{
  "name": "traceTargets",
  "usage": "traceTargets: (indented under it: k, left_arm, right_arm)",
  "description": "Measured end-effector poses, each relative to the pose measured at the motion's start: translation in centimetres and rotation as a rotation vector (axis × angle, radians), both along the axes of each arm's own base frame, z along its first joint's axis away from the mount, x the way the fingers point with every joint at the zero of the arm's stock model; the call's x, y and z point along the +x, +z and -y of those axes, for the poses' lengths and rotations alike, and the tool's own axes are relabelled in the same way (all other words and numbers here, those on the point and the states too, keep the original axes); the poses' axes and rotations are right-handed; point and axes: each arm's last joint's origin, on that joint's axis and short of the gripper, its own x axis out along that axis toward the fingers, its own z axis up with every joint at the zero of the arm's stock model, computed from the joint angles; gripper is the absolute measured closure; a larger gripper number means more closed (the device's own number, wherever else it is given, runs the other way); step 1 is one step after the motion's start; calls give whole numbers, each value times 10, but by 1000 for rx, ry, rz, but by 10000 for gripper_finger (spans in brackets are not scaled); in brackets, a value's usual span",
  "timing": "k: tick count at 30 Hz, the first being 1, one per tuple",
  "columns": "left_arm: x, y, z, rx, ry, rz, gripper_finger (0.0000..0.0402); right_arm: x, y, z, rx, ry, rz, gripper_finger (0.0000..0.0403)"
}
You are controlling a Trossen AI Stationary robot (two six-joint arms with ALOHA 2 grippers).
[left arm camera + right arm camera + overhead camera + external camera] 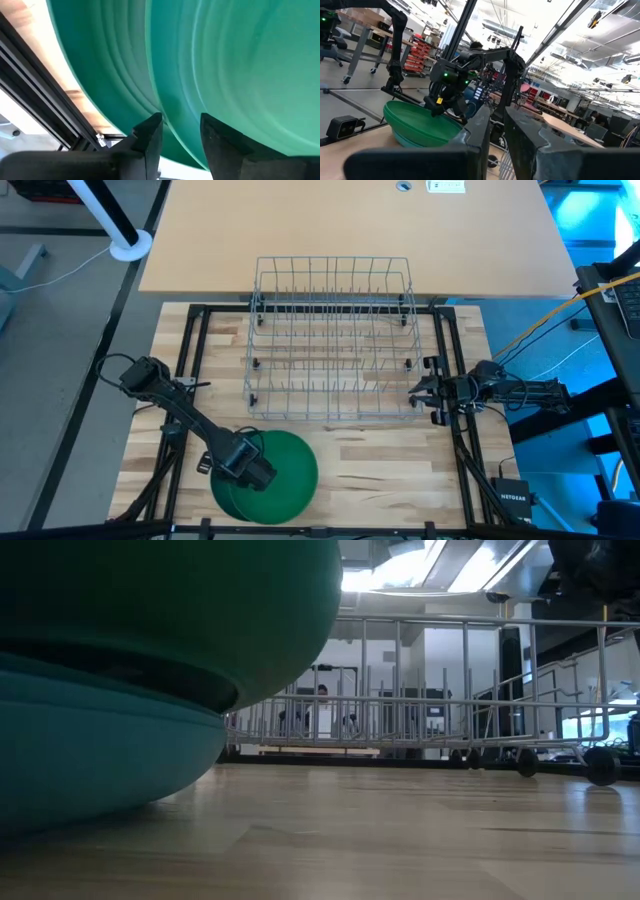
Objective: Sort dishes
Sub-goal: Put the top green plate into the dish rack
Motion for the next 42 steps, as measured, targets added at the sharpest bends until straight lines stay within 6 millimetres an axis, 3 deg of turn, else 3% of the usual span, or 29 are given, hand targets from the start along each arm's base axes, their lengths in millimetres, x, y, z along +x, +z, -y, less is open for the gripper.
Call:
traceTargets:
  k: [12,27,36,42]
  left_arm:
    - [1,-1,-1,44,2,32,330]
    - [2,-1,-2,75,0,58,308]
    - [2,-1,-3,98,14,64,390]
    - [2,-1,-3,105,24,63,395]
  right_arm:
    - [0,0,0,0,0,-2,340]
    - [0,-1,0,0,0,-6,340]
    - [0,-1,0,0,0,-7,340]
    - [0,-1,0,0,0,-7,340]
